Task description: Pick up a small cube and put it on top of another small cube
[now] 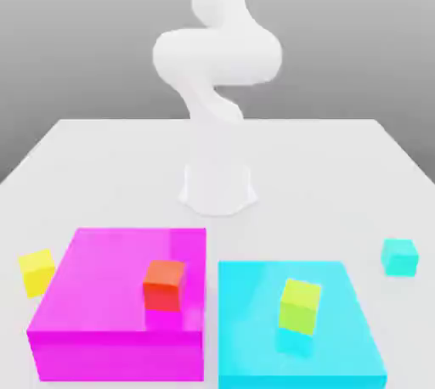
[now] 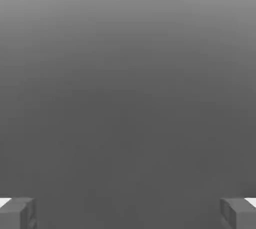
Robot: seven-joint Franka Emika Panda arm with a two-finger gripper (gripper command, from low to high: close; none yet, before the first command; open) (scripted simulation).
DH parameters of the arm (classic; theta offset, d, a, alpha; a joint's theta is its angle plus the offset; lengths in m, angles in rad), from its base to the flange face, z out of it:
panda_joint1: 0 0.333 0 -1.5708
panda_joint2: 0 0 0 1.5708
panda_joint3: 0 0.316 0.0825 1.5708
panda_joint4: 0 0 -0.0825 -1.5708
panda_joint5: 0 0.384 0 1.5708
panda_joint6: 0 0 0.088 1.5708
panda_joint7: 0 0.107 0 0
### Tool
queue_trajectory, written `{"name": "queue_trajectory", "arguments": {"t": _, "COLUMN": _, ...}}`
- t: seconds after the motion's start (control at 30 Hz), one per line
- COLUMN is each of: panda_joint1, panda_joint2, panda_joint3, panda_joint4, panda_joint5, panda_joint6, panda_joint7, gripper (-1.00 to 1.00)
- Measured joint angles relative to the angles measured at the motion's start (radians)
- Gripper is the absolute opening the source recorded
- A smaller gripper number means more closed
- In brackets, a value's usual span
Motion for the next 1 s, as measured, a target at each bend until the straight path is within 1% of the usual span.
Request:
{"name": "queue_trajectory", "arguments": {"t": 0.47, "panda_joint1": -0.171, "panda_joint2": 0.513, "panda_joint3": -0.261, "panda_joint4": -0.186, "panda_joint5": 0.098, "panda_joint6": 0.256, "panda_joint7": 0.039, "gripper": 0.00}}
{"name": "queue_trajectory", "arguments": {"t": 0.6, "panda_joint1": -0.248, "panda_joint2": 0.659, "panda_joint3": -0.324, "panda_joint4": -0.238, "panda_joint5": 0.132, "panda_joint6": 0.329, "panda_joint7": 0.046, "gripper": 0.00}}
{"name": "queue_trajectory", "arguments": {"t": 0.73, "panda_joint1": -0.326, "panda_joint2": 0.803, "panda_joint3": -0.363, "panda_joint4": -0.291, "panda_joint5": 0.155, "panda_joint6": 0.401, "panda_joint7": 0.060, "gripper": 0.00}}
{"name": "queue_trajectory", "arguments": {"t": 0.77, "panda_joint1": -0.338, "panda_joint2": 0.838, "panda_joint3": -0.367, "panda_joint4": -0.299, "panda_joint5": 0.166, "panda_joint6": 0.421, "panda_joint7": 0.058, "gripper": 0.00}}
{"name": "queue_trajectory", "arguments": {"t": 0.83, "panda_joint1": -0.369, "panda_joint2": 0.908, "panda_joint3": -0.336, "panda_joint4": -0.295, "panda_joint5": 0.222, "panda_joint6": 0.468, "panda_joint7": 0.020, "gripper": 0.00}}
{"name": "queue_trajectory", "arguments": {"t": 0.97, "panda_joint1": -0.474, "panda_joint2": 1.045, "panda_joint3": -0.207, "panda_joint4": -0.267, "panda_joint5": 0.352, "panda_joint6": 0.568, "panda_joint7": -0.077, "gripper": 0.00}}
{"name": "queue_trajectory", "arguments": {"t": 1.0, "panda_joint1": -0.494, "panda_joint2": 1.066, "panda_joint3": -0.184, "panda_joint4": -0.262, "panda_joint5": 0.371, "panda_joint6": 0.584, "panda_joint7": -0.091, "gripper": -1.00}}
